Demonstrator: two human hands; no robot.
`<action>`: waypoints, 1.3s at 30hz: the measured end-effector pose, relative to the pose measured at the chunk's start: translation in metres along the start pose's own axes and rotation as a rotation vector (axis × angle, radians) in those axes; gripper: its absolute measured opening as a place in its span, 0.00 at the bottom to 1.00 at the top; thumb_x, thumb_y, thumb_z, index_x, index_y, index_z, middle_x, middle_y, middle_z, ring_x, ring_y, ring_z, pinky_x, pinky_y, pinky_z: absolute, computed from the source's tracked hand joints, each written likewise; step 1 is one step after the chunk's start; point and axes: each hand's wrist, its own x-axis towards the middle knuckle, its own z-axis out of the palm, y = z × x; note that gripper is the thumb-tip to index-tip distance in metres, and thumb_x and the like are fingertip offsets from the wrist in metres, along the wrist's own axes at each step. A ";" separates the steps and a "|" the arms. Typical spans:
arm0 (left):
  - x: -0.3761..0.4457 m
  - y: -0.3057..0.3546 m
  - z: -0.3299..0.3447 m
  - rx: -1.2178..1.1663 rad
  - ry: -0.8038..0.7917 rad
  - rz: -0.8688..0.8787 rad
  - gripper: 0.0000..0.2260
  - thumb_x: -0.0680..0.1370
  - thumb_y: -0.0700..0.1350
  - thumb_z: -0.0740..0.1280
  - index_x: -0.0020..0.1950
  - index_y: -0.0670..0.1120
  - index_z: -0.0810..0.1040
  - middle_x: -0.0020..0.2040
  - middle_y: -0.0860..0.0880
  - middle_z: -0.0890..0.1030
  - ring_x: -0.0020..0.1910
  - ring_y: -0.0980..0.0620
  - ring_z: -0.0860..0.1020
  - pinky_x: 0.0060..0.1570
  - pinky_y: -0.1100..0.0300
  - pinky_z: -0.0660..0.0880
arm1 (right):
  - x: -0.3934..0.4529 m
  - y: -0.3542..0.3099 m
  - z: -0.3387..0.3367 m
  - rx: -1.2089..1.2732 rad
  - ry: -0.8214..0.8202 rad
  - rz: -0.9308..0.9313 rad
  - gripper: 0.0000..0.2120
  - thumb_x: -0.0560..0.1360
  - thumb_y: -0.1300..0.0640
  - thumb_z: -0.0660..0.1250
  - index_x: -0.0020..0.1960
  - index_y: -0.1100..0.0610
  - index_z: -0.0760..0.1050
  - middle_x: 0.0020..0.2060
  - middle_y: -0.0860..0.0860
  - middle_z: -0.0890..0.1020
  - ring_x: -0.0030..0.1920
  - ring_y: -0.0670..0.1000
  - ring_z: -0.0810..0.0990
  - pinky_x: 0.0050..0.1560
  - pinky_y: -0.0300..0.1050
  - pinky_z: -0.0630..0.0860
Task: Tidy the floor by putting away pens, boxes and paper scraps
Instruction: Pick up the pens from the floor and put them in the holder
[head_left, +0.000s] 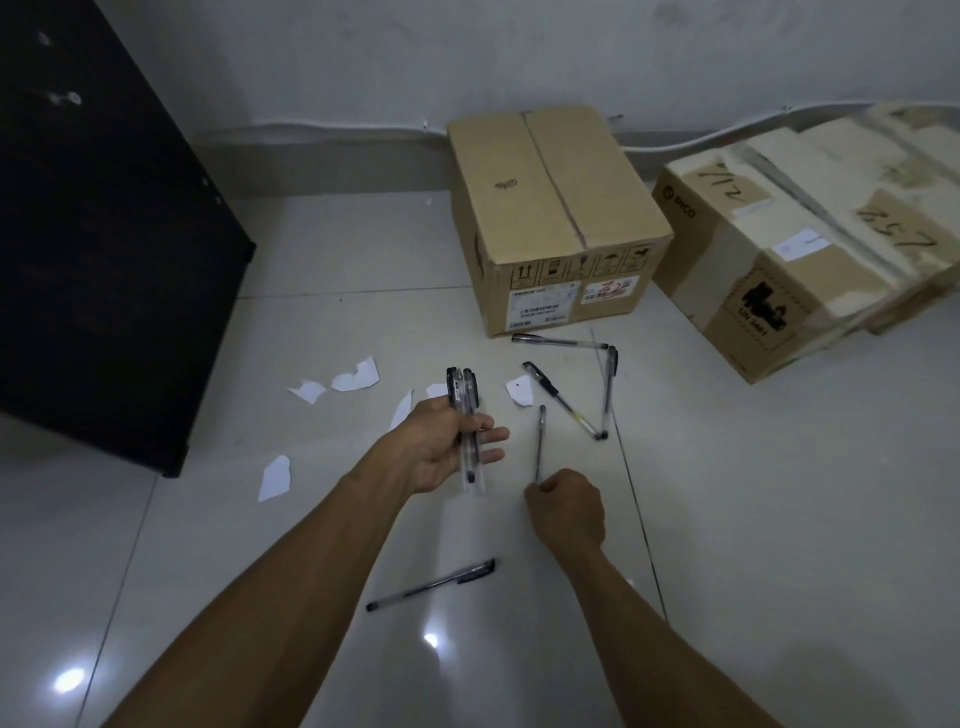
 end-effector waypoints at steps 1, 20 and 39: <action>0.000 0.000 -0.001 0.002 0.009 -0.001 0.15 0.79 0.29 0.56 0.65 0.38 0.68 0.45 0.41 0.76 0.47 0.44 0.81 0.43 0.48 0.81 | 0.000 0.000 0.000 0.036 0.005 0.009 0.09 0.74 0.54 0.66 0.38 0.57 0.75 0.32 0.50 0.78 0.32 0.48 0.75 0.29 0.39 0.68; -0.009 0.008 0.001 -0.121 0.050 0.063 0.12 0.79 0.30 0.55 0.61 0.38 0.67 0.50 0.36 0.79 0.42 0.42 0.83 0.32 0.53 0.81 | -0.024 -0.066 -0.030 0.521 -0.119 -0.237 0.06 0.73 0.53 0.68 0.43 0.54 0.82 0.35 0.47 0.84 0.35 0.45 0.79 0.41 0.47 0.80; -0.015 0.019 0.000 -0.118 0.097 0.126 0.06 0.78 0.32 0.62 0.54 0.36 0.74 0.46 0.39 0.81 0.39 0.48 0.85 0.34 0.56 0.82 | -0.035 -0.074 -0.034 0.487 -0.192 -0.287 0.08 0.73 0.50 0.69 0.35 0.48 0.78 0.31 0.46 0.81 0.35 0.49 0.81 0.40 0.50 0.79</action>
